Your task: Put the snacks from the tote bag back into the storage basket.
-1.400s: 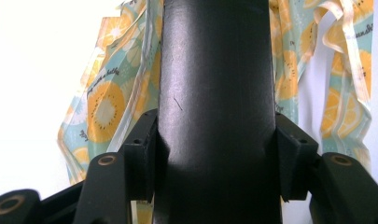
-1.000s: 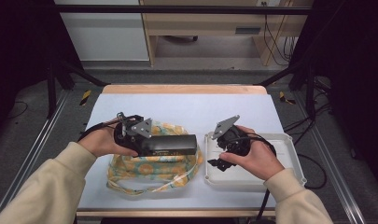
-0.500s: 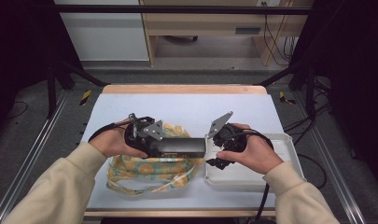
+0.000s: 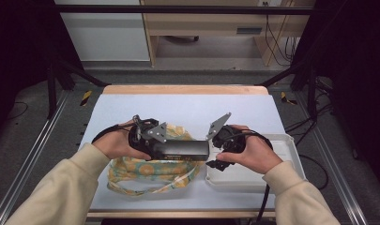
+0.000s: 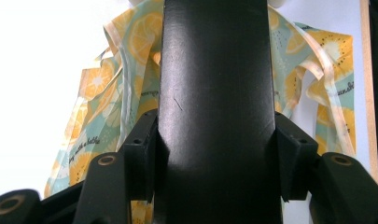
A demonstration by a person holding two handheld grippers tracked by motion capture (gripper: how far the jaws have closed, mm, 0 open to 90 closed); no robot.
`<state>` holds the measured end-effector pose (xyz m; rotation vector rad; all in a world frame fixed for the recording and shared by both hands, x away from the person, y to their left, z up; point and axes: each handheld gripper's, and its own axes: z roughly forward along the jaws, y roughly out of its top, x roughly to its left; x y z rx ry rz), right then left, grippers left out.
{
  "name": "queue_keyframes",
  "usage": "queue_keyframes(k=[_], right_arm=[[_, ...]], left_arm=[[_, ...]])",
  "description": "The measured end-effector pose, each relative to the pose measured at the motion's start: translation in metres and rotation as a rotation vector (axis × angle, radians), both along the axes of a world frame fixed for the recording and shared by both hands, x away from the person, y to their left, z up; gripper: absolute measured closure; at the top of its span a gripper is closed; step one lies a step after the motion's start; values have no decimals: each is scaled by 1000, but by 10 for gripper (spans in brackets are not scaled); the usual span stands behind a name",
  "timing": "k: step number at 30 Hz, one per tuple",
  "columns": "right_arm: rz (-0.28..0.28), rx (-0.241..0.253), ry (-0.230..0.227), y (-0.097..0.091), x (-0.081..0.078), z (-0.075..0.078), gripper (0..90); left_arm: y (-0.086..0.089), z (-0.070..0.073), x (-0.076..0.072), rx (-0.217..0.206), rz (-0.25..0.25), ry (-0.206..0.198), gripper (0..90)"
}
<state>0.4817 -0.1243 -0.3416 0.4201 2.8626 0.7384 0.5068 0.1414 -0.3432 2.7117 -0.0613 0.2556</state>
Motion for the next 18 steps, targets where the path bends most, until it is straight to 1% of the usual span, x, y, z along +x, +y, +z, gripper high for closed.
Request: queue_keyframes(k=[8,11,14,18], right_arm=[[7,0,14,-3,-2,-2,118],[16,-8,16,-5,-2,-2,124],[9,-9,21,-6,-2,-3,124],[15,-21,26,-7,1,-4,135]], left_arm=[[-8,0,0,-3,-7,0,430],[-13,0,-1,-6,-13,1,429],[-17,-1,-2,-11,-18,1,429],[-23,-1,-3,-17,-29,2,430]])
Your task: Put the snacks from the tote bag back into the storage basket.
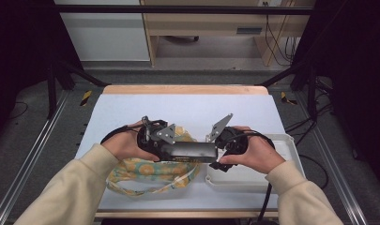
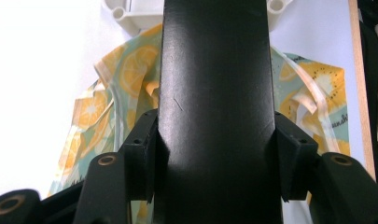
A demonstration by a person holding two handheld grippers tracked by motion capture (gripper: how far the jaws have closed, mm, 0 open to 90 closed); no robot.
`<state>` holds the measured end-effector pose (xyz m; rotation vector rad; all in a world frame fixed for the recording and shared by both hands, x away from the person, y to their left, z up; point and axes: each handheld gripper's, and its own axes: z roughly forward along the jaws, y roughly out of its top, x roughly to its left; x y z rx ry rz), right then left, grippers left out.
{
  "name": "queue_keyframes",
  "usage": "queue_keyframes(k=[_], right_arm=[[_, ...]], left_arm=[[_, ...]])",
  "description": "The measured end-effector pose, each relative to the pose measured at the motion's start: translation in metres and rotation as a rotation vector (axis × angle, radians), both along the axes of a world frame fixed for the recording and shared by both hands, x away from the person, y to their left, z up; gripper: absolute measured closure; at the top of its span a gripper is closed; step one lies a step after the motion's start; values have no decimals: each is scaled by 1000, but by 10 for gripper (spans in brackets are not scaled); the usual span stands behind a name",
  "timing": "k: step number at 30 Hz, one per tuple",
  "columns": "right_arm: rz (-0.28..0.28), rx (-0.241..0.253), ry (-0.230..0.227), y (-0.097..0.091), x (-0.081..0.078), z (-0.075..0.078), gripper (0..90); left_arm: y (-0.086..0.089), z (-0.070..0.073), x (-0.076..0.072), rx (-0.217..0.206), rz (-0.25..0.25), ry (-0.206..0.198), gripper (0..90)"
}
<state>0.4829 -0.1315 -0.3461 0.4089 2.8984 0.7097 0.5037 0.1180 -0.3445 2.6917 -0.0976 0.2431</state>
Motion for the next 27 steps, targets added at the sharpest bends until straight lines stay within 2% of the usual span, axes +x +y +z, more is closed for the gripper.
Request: queue_keyframes(k=[7,16,22,27], right_arm=[[-7,-21,3,-1,6,-5,161],[35,-69,32,7,10,-14,260],[60,-87,27,13,10,-17,376],[92,-94,18,14,9,-18,399]], left_arm=[[-6,1,-2,-15,-12,4,430],[-11,0,-4,-15,-29,11,429],[-12,0,-6,-15,-36,8,429],[-11,-2,-6,-23,-34,17,422]])
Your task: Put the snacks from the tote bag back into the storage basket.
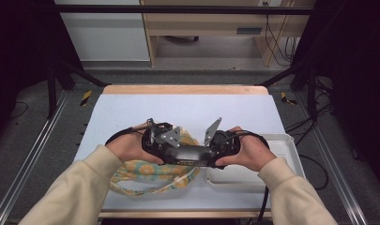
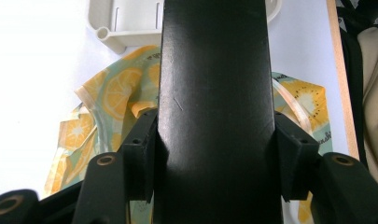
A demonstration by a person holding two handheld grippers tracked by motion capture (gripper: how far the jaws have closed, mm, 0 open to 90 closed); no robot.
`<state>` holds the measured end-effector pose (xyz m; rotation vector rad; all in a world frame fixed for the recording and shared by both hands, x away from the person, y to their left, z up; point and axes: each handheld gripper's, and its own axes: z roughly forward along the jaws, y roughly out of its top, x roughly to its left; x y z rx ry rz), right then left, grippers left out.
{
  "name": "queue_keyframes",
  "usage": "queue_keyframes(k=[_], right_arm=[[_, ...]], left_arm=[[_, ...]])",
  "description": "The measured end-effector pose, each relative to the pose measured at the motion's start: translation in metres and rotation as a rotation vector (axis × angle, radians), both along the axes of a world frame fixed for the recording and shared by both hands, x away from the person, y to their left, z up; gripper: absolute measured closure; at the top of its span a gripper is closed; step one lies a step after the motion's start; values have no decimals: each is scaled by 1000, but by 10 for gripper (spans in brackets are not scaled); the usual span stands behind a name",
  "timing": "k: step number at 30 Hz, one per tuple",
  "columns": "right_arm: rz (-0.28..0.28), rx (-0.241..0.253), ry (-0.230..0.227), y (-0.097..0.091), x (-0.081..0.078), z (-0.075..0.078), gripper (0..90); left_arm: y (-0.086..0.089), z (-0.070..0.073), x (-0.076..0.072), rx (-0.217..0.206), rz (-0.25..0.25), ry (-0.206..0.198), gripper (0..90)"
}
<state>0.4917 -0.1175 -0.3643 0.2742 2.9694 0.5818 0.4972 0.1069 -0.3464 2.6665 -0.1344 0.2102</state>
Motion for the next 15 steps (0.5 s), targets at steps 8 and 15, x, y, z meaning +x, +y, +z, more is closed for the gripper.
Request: queue_keyframes(k=[8,15], right_arm=[[-3,14,-5,-25,1,-4,410],[-54,25,7,-71,3,-9,411]], left_arm=[[14,0,2,-37,76,-6,225],[42,-7,11,-35,157,20,159]])
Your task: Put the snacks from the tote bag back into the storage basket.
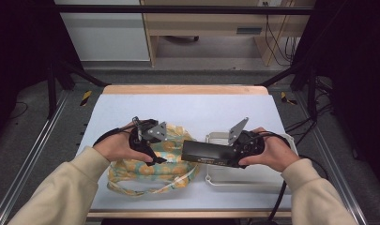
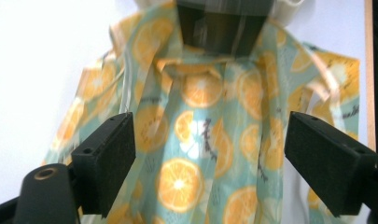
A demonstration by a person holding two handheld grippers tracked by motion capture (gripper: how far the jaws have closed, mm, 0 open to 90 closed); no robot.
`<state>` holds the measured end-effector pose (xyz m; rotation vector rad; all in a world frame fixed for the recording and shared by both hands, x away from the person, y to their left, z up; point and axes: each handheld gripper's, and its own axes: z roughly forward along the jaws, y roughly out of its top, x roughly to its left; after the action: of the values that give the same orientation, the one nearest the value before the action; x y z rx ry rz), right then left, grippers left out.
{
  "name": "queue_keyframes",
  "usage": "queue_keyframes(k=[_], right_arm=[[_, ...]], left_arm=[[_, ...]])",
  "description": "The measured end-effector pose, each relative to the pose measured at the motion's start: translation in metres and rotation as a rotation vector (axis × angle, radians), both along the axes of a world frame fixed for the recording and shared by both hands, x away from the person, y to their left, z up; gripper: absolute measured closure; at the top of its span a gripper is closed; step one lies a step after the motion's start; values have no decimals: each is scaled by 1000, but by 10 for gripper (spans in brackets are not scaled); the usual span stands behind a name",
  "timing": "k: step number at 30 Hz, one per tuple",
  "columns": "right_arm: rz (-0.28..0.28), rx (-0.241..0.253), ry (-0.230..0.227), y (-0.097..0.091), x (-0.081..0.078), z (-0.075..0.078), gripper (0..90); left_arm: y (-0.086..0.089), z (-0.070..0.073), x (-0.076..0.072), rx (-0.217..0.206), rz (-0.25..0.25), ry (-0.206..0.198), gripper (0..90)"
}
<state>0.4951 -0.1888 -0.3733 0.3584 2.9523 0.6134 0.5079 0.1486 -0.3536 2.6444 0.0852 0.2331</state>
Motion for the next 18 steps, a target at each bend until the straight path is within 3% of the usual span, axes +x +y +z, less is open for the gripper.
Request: queue_keyframes(k=[9,18], right_arm=[[-58,17,-16,-48,-1,0,412],[-83,30,-24,-70,-5,-1,413]], left_arm=[[28,-8,3,-12,58,13,129],[38,-9,-1,-20,69,19,121]])
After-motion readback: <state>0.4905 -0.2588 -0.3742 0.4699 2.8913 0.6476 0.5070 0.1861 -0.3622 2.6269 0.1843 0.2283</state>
